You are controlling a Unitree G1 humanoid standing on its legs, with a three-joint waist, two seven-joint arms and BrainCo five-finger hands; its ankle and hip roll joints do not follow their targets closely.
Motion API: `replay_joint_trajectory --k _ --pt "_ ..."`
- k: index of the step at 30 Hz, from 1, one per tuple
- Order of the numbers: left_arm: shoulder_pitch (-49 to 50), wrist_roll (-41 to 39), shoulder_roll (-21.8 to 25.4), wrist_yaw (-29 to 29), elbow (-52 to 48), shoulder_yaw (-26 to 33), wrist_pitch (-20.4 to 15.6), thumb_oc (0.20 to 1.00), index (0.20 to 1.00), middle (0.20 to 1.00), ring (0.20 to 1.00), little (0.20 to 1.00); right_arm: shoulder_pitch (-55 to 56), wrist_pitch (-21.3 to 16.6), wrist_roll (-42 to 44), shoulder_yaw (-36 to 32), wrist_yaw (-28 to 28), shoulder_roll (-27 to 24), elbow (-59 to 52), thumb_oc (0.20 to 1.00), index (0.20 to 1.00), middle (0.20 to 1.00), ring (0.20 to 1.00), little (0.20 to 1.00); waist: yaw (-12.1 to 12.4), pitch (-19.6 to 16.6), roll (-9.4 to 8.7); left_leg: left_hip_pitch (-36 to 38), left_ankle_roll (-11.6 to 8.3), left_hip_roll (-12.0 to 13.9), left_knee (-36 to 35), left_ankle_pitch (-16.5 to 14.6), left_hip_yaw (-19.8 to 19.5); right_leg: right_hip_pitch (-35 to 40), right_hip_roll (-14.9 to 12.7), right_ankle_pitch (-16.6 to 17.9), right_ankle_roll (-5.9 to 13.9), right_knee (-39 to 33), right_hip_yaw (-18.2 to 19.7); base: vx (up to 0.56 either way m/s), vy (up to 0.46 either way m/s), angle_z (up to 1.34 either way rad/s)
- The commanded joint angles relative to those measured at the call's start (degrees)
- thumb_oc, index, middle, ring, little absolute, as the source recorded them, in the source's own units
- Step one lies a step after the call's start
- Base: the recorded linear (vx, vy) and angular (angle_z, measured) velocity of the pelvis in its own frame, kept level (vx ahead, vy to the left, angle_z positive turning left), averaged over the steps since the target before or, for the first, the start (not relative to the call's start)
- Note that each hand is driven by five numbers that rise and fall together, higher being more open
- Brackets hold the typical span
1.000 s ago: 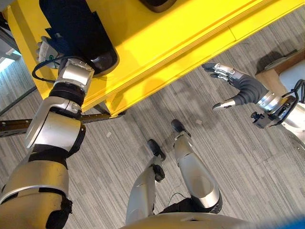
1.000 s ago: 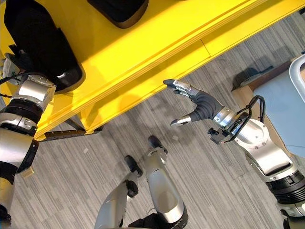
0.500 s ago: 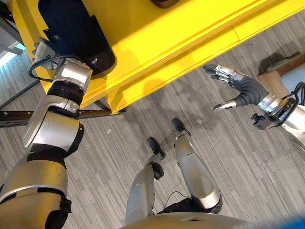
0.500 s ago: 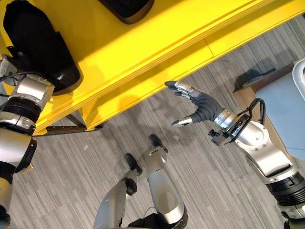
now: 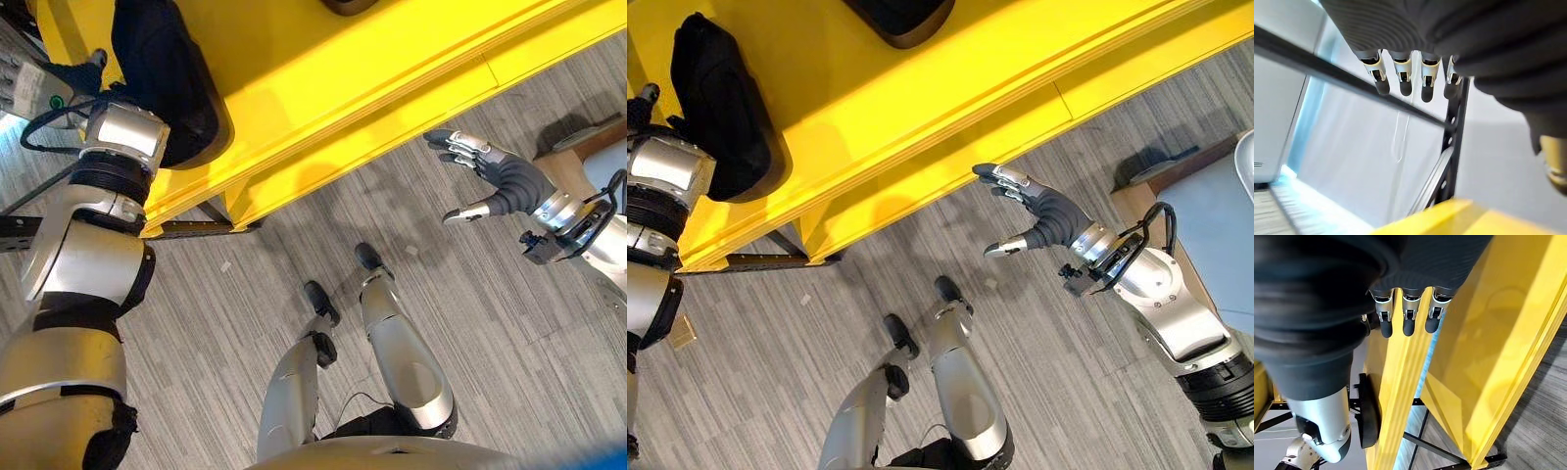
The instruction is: Move parts from the plastic box to the shelf.
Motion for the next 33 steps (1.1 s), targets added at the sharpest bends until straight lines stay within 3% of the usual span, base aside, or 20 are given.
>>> replay_joint_trajectory --k 1,5,9,10,12,14,16,17,21,24,26,33 --pt "-0.5 0.3 7.5 5.7 -0.2 1.1 -4.5 1.000 1.000 1.000 1.000 1.000 1.2 -4.9 2.0 -5.7 -0.1 3.3 0.6 1.000 1.000 1.000 1.000 1.000 -1.8 -2.4 -4.22 -0.4 0.83 2.5 10.9 -10.9 -1.2 2.5 -2.0 2.5 1.25 -7.1 3.2 0.00 0.000 0.00" --pt "-0.7 0.7 6.9 6.6 -1.1 3.0 -11.9 1.000 1.000 1.000 1.000 1.000 2.1 -5.8 1.5 -5.7 -0.5 3.7 0.6 1.000 1.000 1.000 1.000 1.000 -1.6 -3.1 -4.18 0.5 0.94 2.4 9.9 -10.7 -1.6 3.0 -1.7 2.1 1.17 -6.9 3.1 -0.01 -0.010 0.03" --pt "1.6 1.2 5.9 4.8 -3.2 7.0 -23.5 1.000 1.000 1.000 1.000 1.000 5.0 -7.5 -0.2 -6.4 -0.9 5.3 -0.5 1.000 1.000 1.000 1.000 1.000 -1.1 -4.2 -4.14 2.2 1.09 2.5 7.8 -10.5 -2.3 4.3 -1.6 1.5 1.24 -7.4 2.9 -0.04 -0.052 0.08" --pt "2.1 1.8 5.7 4.5 -3.6 7.4 -24.6 1.000 1.000 1.000 1.000 1.000 5.3 -7.7 -0.5 -6.4 -1.0 5.6 -0.6 1.000 1.000 1.000 1.000 1.000 -1.0 -4.4 -4.14 2.5 1.10 2.5 7.5 -10.4 -2.4 4.5 -1.6 1.5 1.25 -7.5 2.8 -0.04 -0.072 0.10" --pt "8.5 7.2 3.4 3.8 -9.4 10.8 -33.2 1.000 1.000 1.000 1.000 1.000 7.8 -9.7 -2.6 -6.8 -1.7 8.1 -1.7 1.000 1.000 1.000 1.000 1.000 0.2 -5.5 -4.22 4.3 1.07 3.0 4.7 -9.6 -2.8 6.0 -1.6 0.9 1.40 -7.9 2.3 -0.08 -0.143 -0.02" --pt "15.1 12.9 1.0 2.3 -15.5 14.6 -37.6 1.000 1.000 1.000 1.000 1.000 9.9 -11.0 -4.4 -7.4 -2.2 9.7 -2.2 1.000 1.000 1.000 1.000 1.000 1.6 -6.3 -4.22 5.3 1.02 3.4 3.0 -8.9 -3.6 7.0 -1.5 0.0 1.38 -7.8 1.6 -0.07 -0.138 -0.06" --pt "19.1 15.4 -0.4 1.4 -19.7 16.6 -39.6 1.000 1.000 1.000 1.000 1.000 10.9 -11.5 -5.0 -7.9 -2.1 10.4 -2.6 1.000 1.000 1.000 1.000 1.000 2.3 -6.8 -4.12 5.9 0.98 3.6 2.0 -8.5 -4.0 7.7 -1.6 -0.5 1.37 -7.7 1.2 -0.06 -0.116 0.10" --pt "24.1 19.5 -1.2 -2.0 -25.7 18.2 -40.1 1.000 1.000 1.000 1.000 1.000 11.8 -11.9 -6.6 -8.1 -2.5 11.3 -3.4 1.000 1.000 1.000 1.000 1.000 3.7 -7.6 -4.16 6.3 0.78 4.0 0.6 -7.7 -4.5 8.3 -1.7 -0.9 1.37 -7.7 0.6 -0.08 -0.145 0.23" --pt "37.7 22.8 -5.1 -8.1 -41.1 21.7 -43.9 1.000 1.000 1.000 1.000 1.000 14.1 -12.0 -9.3 -8.8 -3.0 13.0 -5.8 1.000 1.000 1.000 1.000 1.000 6.8 -9.1 -4.29 8.0 0.64 5.1 -2.0 -6.3 -6.5 10.7 -2.0 -2.9 1.01 -7.2 -1.5 -0.06 -0.176 0.26" --pt "49.5 21.6 -9.6 -16.8 -52.3 23.4 -47.9 1.000 1.000 1.000 1.000 1.000 15.3 -11.7 -13.1 -8.2 -2.5 13.9 -8.7 1.000 1.000 1.000 1.000 1.000 10.0 -10.3 -4.39 9.4 0.35 6.1 -4.4 -4.7 -8.9 13.8 -2.5 -4.1 0.58 -7.9 -4.4 -0.07 -0.188 0.42" --pt "58.2 19.3 -13.8 -24.8 -58.9 23.5 -51.2 1.000 1.000 1.000 1.000 1.000 14.3 -10.8 -15.3 -6.6 -1.2 13.4 -10.9 1.000 1.000 1.000 1.000 1.000 13.6 -10.7 -4.45 10.1 -0.09 7.1 -5.9 -3.2 -11.3 16.6 -3.2 -5.2 0.35 -8.4 -7.0 -0.09 -0.206 0.47" --pt "67.1 8.6 -14.1 -40.8 -63.4 23.0 -49.7 1.000 1.000 1.000 1.000 1.000 4.9 -6.9 -17.6 0.1 3.5 9.2 -14.7 1.000 1.000 1.000 1.000 1.000 20.3 -10.6 -4.94 9.6 -0.82 8.7 -6.8 -0.9 -15.5 20.3 -4.0 -6.1 -0.40 -8.7 -12.0 -0.09 -0.142 0.41"
